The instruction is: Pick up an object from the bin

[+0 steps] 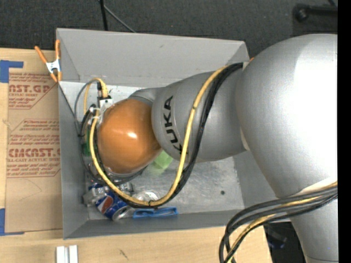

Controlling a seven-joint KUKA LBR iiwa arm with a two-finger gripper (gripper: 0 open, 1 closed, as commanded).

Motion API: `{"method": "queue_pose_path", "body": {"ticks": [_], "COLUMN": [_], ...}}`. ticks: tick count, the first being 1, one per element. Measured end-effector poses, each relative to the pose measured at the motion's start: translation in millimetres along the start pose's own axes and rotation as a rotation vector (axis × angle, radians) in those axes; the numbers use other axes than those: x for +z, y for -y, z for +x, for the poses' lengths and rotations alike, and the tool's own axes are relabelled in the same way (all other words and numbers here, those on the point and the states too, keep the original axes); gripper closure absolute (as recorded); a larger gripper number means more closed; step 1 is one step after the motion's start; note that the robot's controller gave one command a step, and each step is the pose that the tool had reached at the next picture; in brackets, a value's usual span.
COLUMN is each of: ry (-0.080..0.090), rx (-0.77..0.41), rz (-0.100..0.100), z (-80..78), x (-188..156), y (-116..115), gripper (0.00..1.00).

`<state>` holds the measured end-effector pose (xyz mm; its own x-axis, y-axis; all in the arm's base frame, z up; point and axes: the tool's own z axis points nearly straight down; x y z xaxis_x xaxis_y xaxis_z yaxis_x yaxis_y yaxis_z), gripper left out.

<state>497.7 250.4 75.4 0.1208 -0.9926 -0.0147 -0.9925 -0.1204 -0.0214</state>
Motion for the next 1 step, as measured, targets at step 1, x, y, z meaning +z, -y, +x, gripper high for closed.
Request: {"method": "queue_pose_path", "body": {"ticks": [1], "ry": [-0.010], "rx": [0.002], "rz": [-0.014], "z": [-3.1], "x": [-74.0], "y": [3.1], "gripper": [1.00]}}
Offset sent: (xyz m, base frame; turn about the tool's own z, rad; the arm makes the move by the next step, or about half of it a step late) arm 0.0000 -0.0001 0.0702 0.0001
